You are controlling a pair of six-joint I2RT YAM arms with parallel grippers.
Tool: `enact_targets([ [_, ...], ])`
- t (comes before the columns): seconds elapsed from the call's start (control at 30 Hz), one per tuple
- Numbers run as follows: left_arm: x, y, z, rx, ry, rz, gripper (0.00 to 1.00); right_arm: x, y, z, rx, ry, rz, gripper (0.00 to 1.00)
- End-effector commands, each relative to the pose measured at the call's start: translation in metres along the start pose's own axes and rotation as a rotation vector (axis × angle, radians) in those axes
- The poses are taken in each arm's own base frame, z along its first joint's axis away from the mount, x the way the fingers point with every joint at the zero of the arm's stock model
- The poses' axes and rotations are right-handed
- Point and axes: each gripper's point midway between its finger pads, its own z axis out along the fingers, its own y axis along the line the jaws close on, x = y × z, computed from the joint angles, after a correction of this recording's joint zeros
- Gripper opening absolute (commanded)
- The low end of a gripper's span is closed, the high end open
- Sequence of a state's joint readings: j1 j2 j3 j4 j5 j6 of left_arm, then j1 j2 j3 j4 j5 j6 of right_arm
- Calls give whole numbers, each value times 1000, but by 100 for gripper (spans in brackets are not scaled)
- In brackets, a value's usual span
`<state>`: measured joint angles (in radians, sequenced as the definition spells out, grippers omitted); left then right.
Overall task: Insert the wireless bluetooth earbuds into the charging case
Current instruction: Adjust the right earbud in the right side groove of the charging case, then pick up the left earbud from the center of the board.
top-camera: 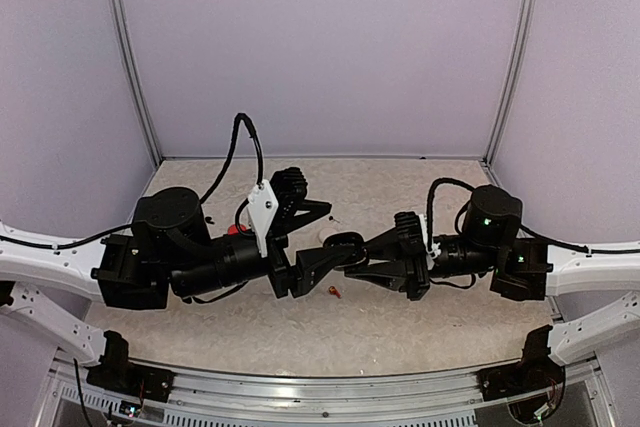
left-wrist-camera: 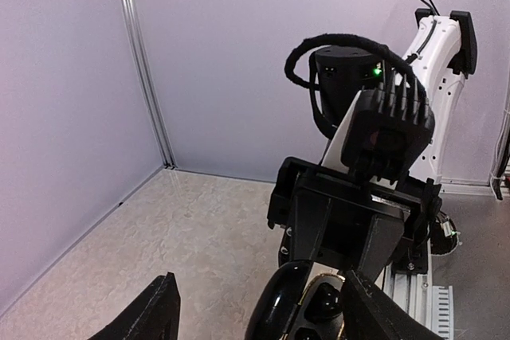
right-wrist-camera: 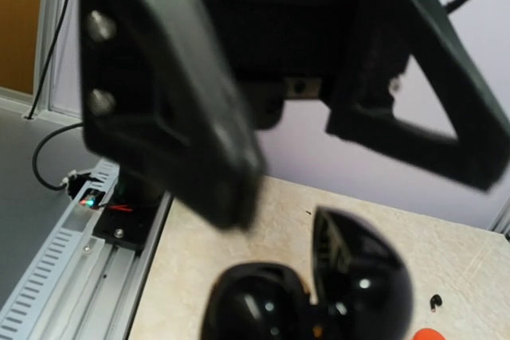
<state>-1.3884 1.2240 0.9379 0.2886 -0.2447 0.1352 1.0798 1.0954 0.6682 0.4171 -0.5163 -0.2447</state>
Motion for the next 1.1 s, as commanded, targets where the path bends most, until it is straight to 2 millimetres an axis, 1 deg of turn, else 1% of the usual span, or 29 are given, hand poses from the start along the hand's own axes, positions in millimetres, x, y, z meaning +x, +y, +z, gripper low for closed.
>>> enact_targets([
  [0.0, -4, 10, 5, -21, -1, -34, 70, -18, -1, 4, -3, -37, -22, 0],
  [0.17, 8, 8, 7, -3, 23, -31, 69, -20, -2, 4, 0, -45, -19, 0],
  [0.43, 27, 10, 12, -18, 78, -19, 69, -24, -2, 3, 5, -54, -18, 0],
  [0.5, 23, 12, 9, -19, 55, -20, 70, -22, -4, 1, 23, -50, -11, 0],
  [0.57, 14, 14, 2, -16, 9, -28, 74, -19, -6, -2, 43, -49, -5, 0],
  [0.6, 4, 16, -4, -16, -22, -36, 77, -16, -8, -3, 52, -46, 3, 0],
  [0.7, -11, 23, -13, -33, -56, -53, 84, -9, -14, -11, 81, -55, 46, 0],
  [0.73, -13, 27, -14, -48, -55, -63, 87, -8, -17, -13, 94, -59, 57, 0],
  [0.8, -18, 41, -16, -97, -58, -121, 97, -2, -23, -18, 116, -58, 78, 0],
  [0.87, -22, 58, -18, -136, -61, -193, 99, 2, -28, -24, 138, -63, 96, 0],
  [0.93, -22, 82, -22, -191, -63, -274, 99, 4, -32, -30, 157, -70, 115, 0],
  [1.0, -12, 113, -26, -281, -42, -366, 99, 7, -37, -36, 175, -73, 129, 0],
  [1.07, 6, 148, -32, -383, 5, -456, 99, 8, -40, -41, 189, -74, 137, 0],
])
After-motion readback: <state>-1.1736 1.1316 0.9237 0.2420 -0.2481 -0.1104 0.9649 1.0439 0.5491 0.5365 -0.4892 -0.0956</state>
